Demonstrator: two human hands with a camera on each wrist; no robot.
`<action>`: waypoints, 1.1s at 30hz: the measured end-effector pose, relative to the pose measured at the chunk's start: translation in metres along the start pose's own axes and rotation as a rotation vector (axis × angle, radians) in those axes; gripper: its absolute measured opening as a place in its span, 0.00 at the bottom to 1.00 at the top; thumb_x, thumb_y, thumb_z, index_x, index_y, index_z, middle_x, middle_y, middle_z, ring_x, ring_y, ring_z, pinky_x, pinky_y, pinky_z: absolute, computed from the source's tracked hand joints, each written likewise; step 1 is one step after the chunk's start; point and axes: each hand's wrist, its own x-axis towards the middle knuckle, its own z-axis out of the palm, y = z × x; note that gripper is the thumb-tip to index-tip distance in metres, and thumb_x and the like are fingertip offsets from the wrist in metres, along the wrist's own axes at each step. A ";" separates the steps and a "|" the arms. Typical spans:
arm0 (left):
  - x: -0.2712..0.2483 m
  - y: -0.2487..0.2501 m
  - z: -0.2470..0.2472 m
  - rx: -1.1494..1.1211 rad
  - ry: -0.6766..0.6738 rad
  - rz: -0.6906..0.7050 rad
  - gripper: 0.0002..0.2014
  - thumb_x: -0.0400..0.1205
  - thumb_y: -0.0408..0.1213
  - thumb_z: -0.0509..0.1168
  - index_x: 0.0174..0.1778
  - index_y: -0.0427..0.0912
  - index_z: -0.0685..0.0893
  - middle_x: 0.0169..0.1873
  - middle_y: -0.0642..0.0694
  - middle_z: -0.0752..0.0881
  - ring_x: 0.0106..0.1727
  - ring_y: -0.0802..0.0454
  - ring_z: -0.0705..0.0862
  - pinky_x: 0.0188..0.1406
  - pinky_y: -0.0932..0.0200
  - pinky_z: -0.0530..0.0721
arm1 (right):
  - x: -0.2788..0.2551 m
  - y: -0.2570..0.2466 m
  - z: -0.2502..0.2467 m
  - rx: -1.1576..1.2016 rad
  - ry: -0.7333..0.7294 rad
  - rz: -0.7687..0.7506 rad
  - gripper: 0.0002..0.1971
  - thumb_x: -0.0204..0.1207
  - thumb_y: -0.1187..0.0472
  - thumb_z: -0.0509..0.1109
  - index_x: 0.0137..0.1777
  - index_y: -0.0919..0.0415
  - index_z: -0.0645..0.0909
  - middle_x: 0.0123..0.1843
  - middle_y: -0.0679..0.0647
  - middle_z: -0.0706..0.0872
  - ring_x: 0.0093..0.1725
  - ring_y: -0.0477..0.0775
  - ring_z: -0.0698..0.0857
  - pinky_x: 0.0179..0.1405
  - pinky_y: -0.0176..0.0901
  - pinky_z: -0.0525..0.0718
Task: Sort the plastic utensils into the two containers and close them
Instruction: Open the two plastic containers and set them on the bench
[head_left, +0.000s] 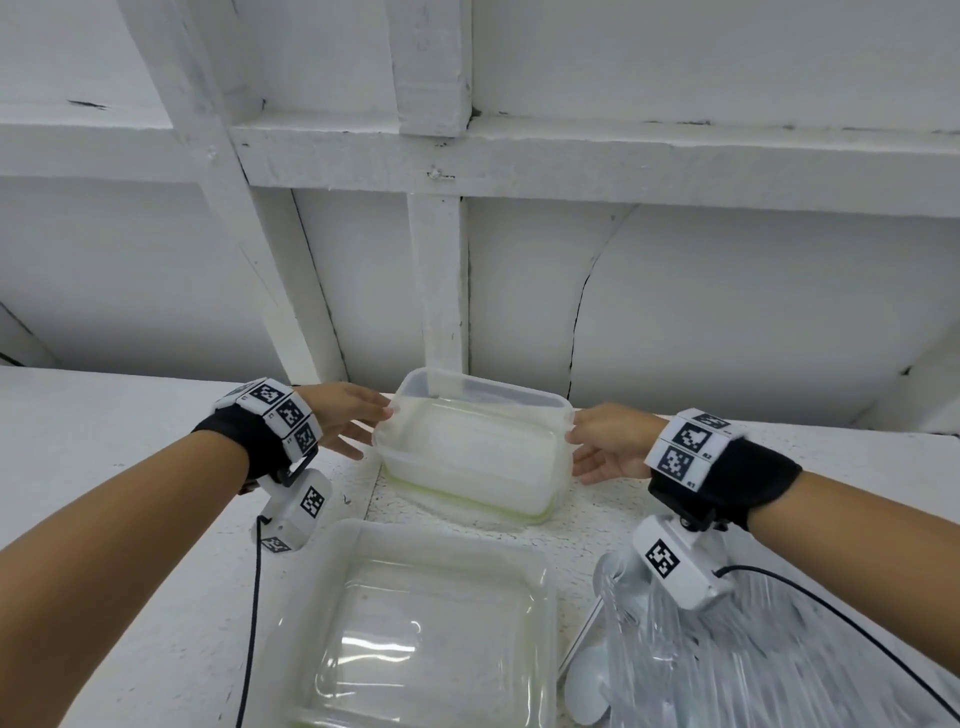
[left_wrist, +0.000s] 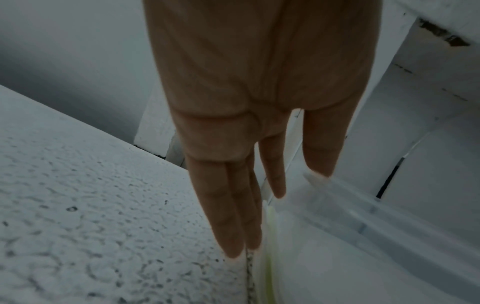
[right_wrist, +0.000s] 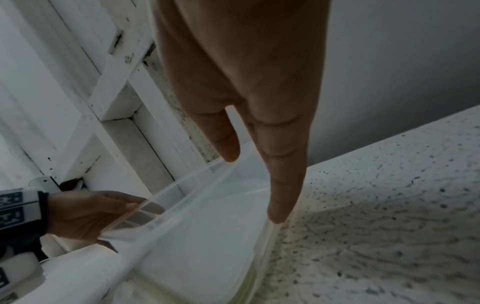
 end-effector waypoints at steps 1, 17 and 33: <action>-0.001 -0.003 -0.003 0.009 -0.019 -0.007 0.10 0.83 0.33 0.62 0.60 0.42 0.80 0.42 0.49 0.87 0.37 0.52 0.85 0.42 0.54 0.85 | 0.000 -0.001 0.001 -0.013 -0.010 -0.004 0.18 0.83 0.69 0.57 0.71 0.64 0.71 0.56 0.67 0.77 0.40 0.56 0.80 0.46 0.46 0.82; -0.010 -0.019 -0.012 -0.088 0.137 0.052 0.04 0.82 0.33 0.64 0.49 0.40 0.83 0.32 0.48 0.90 0.28 0.53 0.87 0.39 0.59 0.87 | 0.010 -0.032 0.020 -0.052 0.098 -0.076 0.16 0.81 0.66 0.61 0.68 0.64 0.76 0.45 0.61 0.80 0.38 0.52 0.79 0.49 0.46 0.83; -0.075 -0.036 0.008 0.125 0.315 -0.085 0.22 0.85 0.49 0.57 0.67 0.37 0.75 0.48 0.42 0.87 0.53 0.44 0.84 0.55 0.47 0.80 | -0.100 0.017 0.040 -0.102 -0.050 -0.093 0.19 0.82 0.61 0.61 0.70 0.69 0.70 0.53 0.63 0.78 0.39 0.54 0.79 0.42 0.43 0.82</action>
